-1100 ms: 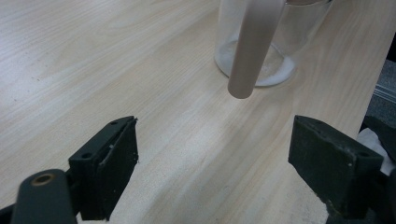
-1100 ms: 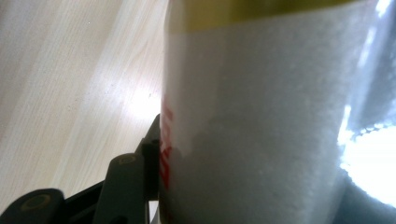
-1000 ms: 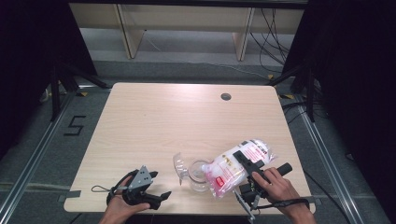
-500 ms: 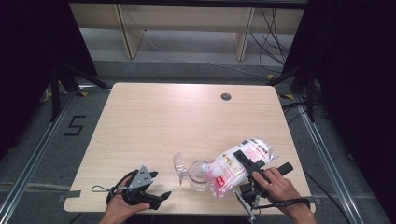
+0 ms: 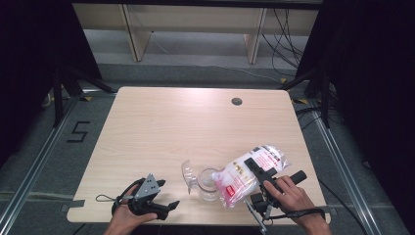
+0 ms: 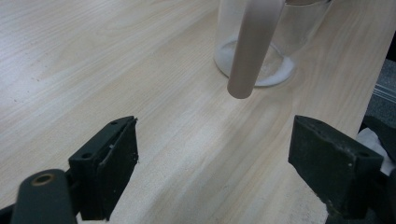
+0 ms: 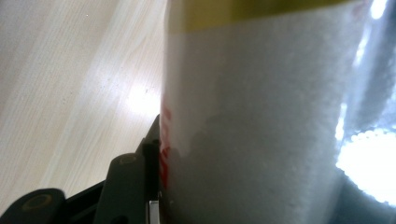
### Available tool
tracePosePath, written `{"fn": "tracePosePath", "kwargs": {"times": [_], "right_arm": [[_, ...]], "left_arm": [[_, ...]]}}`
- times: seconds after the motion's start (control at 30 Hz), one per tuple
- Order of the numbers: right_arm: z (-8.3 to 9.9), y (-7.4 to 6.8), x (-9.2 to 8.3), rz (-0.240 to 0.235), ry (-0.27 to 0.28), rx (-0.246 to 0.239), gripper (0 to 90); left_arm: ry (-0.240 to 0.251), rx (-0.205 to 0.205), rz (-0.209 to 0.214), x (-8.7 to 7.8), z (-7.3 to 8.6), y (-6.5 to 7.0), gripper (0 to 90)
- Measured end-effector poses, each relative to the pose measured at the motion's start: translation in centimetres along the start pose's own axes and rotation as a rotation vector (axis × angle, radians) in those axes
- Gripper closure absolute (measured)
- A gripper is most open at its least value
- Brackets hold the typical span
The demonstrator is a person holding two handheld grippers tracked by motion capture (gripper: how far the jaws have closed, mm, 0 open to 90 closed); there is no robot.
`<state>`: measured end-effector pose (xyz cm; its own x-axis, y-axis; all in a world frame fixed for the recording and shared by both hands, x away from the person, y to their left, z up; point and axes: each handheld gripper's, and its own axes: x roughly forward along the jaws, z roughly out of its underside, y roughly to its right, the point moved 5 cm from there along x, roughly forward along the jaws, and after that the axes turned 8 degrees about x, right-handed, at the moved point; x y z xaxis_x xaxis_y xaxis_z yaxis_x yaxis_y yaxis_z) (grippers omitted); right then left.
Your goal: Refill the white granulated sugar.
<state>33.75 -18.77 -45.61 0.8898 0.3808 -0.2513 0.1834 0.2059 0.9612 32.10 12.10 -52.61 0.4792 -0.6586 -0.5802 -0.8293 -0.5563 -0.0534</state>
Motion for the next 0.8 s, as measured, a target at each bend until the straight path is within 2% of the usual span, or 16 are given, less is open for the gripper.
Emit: {"fn": "tracePosePath", "kwargs": {"times": [0.07,0.13,0.2,0.23,0.4,0.47,0.5,0.53,0.57,0.63,0.67,0.7,0.8], "right_arm": [[0.00,0.02,0.06,0.017,0.014,-0.001,51.6],[0.00,0.00,0.08,0.013,0.014,-0.001,51.6],[-0.02,-0.01,0.09,0.011,0.017,-0.002,51.6],[-0.03,-0.03,0.09,0.012,0.018,-0.003,51.6],[0.00,-0.05,0.03,0.005,0.007,-0.006,51.7],[0.07,-0.18,-0.02,0.014,0.006,0.013,51.7],[0.05,-0.10,-0.04,0.005,0.001,0.003,51.7],[0.03,-0.07,-0.03,0.005,0.003,0.000,51.7],[0.01,-0.03,-0.01,0.006,0.006,-0.007,51.7],[-0.04,0.09,0.04,0.010,0.013,-0.019,51.7],[0.06,-0.12,-0.05,0.006,-0.001,0.002,51.7],[-0.03,0.07,0.03,0.007,0.010,-0.019,51.8],[-0.07,0.20,0.02,0.009,0.014,-0.036,51.8]], "left_arm": [[0.007,-0.007,0.001,0.04,-0.04,0.06,15.4],[0.007,-0.006,0.000,0.05,-0.04,0.06,15.4],[-0.013,0.016,0.001,-0.08,0.07,-0.09,15.4],[0.001,0.001,-0.001,0.02,0.00,0.01,15.4],[0.007,-0.006,-0.001,0.04,-0.04,0.05,15.4],[-0.003,0.007,0.001,-0.02,0.02,-0.01,15.4],[0.006,-0.004,0.000,0.03,-0.03,0.06,15.4],[-0.003,0.007,0.001,-0.03,0.01,-0.02,15.4],[0.008,-0.006,-0.001,0.04,-0.05,0.06,15.4],[0.008,-0.006,-0.001,0.04,-0.04,0.06,15.4],[-0.004,0.008,0.000,-0.03,0.02,-0.02,15.4],[0.008,-0.004,-0.002,0.06,-0.04,0.07,15.4],[0.003,0.001,-0.002,0.04,-0.01,0.03,15.4]]}}
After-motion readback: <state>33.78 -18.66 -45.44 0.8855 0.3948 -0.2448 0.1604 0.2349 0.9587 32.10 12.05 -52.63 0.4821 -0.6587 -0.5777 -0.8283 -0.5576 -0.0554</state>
